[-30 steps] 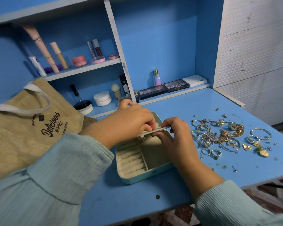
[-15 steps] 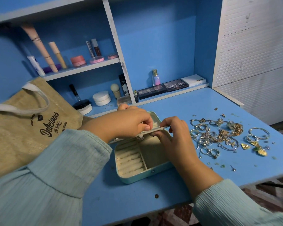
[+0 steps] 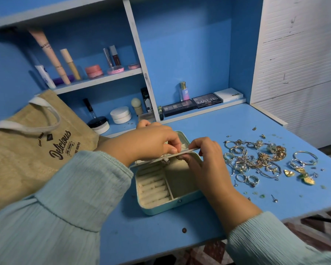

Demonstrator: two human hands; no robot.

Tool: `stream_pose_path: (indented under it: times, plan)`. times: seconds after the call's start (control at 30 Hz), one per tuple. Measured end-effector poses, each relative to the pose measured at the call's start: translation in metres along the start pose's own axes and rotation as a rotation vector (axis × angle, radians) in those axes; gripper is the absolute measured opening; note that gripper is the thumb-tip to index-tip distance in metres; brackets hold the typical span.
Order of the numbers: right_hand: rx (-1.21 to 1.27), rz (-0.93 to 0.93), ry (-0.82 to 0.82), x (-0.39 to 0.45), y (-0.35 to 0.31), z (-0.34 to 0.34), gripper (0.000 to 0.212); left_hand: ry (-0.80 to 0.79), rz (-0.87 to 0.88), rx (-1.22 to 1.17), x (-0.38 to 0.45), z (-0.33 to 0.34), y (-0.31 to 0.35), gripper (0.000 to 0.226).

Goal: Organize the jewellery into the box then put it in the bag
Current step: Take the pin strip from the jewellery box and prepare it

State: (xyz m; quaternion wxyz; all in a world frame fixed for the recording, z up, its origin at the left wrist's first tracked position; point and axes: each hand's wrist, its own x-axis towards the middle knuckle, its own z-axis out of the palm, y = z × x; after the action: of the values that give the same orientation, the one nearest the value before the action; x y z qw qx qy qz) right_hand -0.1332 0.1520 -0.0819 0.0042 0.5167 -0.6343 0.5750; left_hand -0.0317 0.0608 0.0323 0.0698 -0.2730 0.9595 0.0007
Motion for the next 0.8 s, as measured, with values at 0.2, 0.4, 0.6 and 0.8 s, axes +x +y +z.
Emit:
stream_pose_path:
  times: [0.2,0.4,0.6,0.8]
  plan:
    - [0.001,-0.012,0.027,-0.0001,0.0021,0.0021,0.026,-0.005,-0.023,0.002,-0.0020,0.0004,-0.0064,0.013]
    - [0.003,-0.045,0.047,-0.0001,0.0029,0.0034,0.027,-0.022,0.019,-0.027,-0.0012,0.0003,-0.0073,0.017]
    - [-0.003,-0.121,0.025,0.0001,0.0058,0.0040,0.024,-0.022,0.030,-0.013,-0.0014,-0.0019,-0.0071,0.018]
    - [0.050,-0.109,0.019,-0.0006,0.0095,0.0054,0.023,-0.007,0.033,-0.007,-0.0017,-0.0029,-0.0081,0.018]
